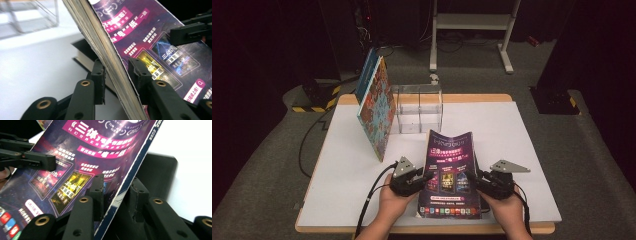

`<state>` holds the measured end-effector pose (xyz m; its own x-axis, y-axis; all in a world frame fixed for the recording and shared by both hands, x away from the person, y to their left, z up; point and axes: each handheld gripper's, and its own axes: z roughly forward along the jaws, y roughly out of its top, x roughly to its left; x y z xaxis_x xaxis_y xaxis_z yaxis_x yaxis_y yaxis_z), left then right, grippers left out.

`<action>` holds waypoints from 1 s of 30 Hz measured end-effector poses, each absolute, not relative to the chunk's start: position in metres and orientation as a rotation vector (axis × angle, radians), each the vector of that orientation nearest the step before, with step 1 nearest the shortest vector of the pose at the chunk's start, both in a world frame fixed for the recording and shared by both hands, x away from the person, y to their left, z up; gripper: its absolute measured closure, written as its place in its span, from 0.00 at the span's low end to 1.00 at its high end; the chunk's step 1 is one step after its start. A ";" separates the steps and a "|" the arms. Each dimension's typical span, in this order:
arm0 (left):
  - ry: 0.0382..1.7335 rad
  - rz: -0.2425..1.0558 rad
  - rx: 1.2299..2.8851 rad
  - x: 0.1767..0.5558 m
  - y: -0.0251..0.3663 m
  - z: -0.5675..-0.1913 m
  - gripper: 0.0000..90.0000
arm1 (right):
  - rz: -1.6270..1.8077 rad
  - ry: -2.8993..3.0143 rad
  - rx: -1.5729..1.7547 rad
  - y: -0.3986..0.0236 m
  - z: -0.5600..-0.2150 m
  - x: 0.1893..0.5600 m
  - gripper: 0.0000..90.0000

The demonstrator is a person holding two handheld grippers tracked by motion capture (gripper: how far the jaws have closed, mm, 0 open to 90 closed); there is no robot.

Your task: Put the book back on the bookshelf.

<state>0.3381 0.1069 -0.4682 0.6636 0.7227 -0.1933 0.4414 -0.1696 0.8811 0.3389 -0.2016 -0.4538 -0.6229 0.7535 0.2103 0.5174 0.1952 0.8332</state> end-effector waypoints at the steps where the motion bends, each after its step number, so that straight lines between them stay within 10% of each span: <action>1: 0.931 0.341 1.805 0.339 0.112 -0.466 0.77 | 1.398 2.228 1.204 -0.197 -0.452 0.340 0.77; 30: 1.033 0.741 1.615 0.362 0.181 -0.454 0.87 | 1.488 2.143 1.009 -0.088 -0.431 0.386 0.85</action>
<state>0.3620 0.1814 -0.4540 0.4390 0.8980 -0.0297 0.2597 -0.0952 0.9610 0.3863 -0.0882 -0.4310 -0.6889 0.7159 0.1141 0.3569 0.1980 0.9129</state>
